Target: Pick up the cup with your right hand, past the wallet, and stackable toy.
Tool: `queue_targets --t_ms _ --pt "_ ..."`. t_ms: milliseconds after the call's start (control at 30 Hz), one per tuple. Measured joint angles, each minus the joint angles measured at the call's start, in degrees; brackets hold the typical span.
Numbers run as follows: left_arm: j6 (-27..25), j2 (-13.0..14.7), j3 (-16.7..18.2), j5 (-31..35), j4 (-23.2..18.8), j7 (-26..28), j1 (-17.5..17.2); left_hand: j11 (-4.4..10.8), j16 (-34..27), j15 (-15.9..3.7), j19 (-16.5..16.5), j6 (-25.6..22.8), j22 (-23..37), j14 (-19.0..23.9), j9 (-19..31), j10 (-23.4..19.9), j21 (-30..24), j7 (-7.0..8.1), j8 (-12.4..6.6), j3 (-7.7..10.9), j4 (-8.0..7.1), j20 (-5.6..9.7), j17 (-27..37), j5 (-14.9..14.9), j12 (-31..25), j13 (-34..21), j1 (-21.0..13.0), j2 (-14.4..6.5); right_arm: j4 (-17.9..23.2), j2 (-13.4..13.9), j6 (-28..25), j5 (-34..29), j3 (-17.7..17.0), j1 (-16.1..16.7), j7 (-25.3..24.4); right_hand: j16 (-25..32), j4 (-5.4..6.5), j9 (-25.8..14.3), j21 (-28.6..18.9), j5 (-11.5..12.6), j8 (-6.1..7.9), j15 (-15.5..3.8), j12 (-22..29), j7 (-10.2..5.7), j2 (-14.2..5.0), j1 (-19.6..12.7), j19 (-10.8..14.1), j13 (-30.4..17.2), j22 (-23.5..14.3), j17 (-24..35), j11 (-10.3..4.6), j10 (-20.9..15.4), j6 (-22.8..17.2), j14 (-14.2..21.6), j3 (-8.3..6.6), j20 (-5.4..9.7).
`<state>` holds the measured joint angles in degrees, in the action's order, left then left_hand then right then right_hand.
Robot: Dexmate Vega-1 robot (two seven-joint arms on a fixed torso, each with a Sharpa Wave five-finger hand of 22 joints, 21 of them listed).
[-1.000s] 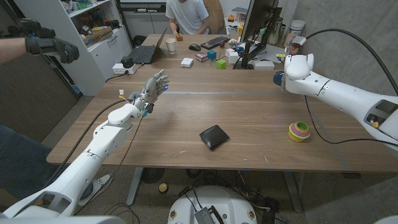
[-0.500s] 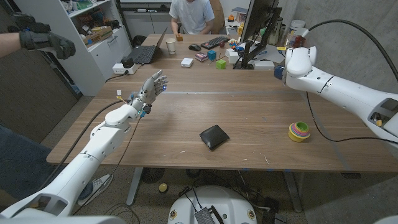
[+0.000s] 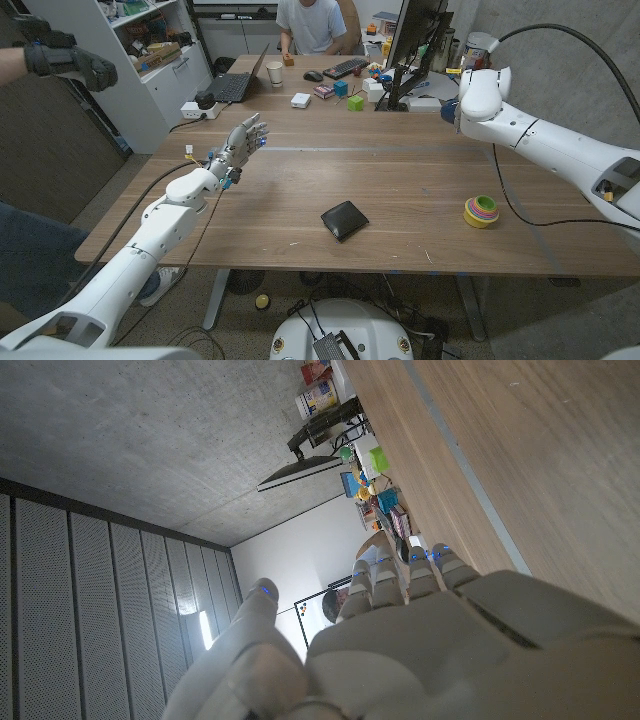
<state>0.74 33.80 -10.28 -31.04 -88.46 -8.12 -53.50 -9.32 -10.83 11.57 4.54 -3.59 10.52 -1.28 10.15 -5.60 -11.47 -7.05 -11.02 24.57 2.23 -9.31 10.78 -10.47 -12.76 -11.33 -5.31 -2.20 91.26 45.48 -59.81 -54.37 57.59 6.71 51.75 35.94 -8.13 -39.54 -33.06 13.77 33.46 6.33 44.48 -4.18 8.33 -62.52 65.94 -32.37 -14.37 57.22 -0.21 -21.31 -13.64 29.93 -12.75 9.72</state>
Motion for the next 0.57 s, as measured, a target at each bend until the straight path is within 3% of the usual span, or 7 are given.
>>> queue_targets --t_ms 567 --pt "0.51 0.06 -0.3 0.44 1.28 -0.94 1.29 0.12 0.0 0.0 0.33 0.0 0.0 0.0 0.0 -0.12 0.0 0.0 0.0 0.0 -0.01 -0.33 0.0 0.0 0.0 0.01 0.24 -0.15 -0.27 -1.35 0.02 -2.74 -2.85 1.11 1.75 0.0 -0.24 -0.16 -1.1 0.43 -0.25 0.0 0.0 0.0 0.0 0.0 -0.52 0.0 0.0 0.24 -0.01 0.01 0.0 0.0 -0.24 0.1"
